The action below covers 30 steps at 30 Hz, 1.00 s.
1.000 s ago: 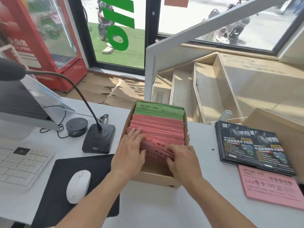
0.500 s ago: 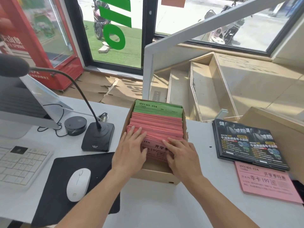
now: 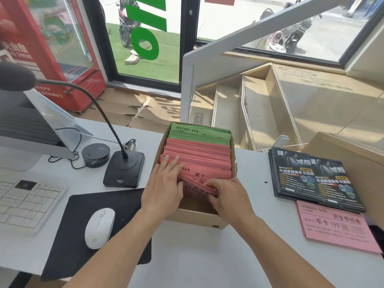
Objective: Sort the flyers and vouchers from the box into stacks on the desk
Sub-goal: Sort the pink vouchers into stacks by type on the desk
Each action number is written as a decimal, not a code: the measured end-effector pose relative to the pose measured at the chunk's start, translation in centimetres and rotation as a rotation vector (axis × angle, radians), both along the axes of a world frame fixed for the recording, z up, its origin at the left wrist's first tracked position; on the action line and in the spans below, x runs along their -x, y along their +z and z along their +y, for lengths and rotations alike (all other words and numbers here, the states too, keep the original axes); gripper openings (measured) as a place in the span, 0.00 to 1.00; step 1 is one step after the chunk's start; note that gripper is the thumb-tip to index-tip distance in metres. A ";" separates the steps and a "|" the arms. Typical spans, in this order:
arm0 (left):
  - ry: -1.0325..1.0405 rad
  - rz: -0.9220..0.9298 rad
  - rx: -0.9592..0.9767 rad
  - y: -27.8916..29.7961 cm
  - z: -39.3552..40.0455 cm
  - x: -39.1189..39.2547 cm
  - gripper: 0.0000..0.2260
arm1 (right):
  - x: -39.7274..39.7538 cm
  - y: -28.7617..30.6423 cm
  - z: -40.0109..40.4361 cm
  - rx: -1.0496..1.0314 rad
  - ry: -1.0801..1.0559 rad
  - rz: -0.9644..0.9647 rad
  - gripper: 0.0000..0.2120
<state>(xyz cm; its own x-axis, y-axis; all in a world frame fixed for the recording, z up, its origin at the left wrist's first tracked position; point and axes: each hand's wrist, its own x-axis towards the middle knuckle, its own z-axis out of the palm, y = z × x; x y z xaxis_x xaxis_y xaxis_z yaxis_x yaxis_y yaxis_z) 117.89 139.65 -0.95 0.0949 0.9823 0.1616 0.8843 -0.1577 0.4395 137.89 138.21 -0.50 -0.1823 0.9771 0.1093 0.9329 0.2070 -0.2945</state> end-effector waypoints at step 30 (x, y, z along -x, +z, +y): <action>-0.336 -0.891 0.530 -2.3 -9.9 -26.3 0.11 | -31.2 1.1 -16.6 0.127 -0.455 0.506 0.16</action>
